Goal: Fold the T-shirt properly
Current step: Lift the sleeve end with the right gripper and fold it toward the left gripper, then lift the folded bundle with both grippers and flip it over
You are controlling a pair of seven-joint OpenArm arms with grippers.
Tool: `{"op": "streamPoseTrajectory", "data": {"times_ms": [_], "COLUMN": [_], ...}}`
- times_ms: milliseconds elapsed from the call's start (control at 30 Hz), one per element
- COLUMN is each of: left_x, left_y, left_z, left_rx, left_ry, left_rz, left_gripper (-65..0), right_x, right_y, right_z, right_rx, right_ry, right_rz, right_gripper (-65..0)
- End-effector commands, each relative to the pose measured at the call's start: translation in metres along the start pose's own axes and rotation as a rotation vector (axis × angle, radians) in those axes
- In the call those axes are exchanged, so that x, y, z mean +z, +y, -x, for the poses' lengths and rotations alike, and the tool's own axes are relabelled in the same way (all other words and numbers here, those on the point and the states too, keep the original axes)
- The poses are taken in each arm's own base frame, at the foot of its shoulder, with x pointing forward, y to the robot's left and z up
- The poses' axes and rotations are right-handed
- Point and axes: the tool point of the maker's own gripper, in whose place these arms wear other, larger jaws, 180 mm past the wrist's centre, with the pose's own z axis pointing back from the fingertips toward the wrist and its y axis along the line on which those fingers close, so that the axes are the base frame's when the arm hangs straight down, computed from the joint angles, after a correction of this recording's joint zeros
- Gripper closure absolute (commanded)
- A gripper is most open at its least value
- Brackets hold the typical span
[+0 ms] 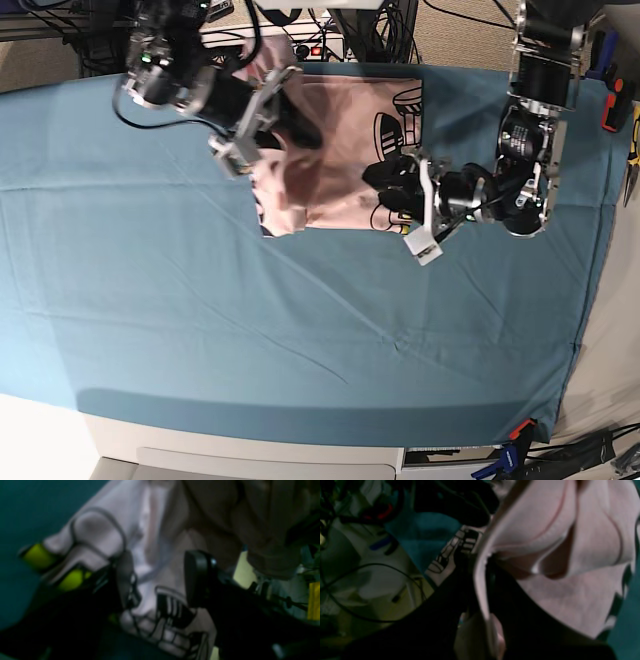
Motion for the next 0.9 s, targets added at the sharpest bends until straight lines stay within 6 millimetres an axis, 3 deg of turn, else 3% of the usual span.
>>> {"op": "streamPoseTrajectory", "data": {"times_ms": [0,167,467,833,867], "left_x": [0.008,0.013,0.033,0.074,0.074], "left_y": [0.000,0.004,0.011,0.030,0.030], "left_z": [-0.016,-0.013,-0.013,-0.017,-0.019], "left_rx": [-0.033,-0.033,-0.084,-0.174,-0.177], "left_ry": [-0.042,-0.032,-0.006,0.047,0.046], "left_rz": [-0.002,-0.015,-0.065,-0.179,-0.180], "left_gripper": [-33.9,-33.9,-33.9,-33.9,-33.9], "right_x": [-0.002,-0.025,-0.072,-0.086,-0.087], "right_y": [0.004,-0.006,-0.017,0.001,0.003], "right_z": [-0.019,-0.022,-0.002,-0.003,-0.003], "right_rx": [0.028,0.010,-0.073,-0.043,-0.039], "right_ry": [-0.062,-0.058,0.024,0.045,0.046], "right_rz": [-0.003,0.082,0.022,-0.043,-0.048], "right_gripper": [0.0,0.0,0.0,0.0,-2.5]}}
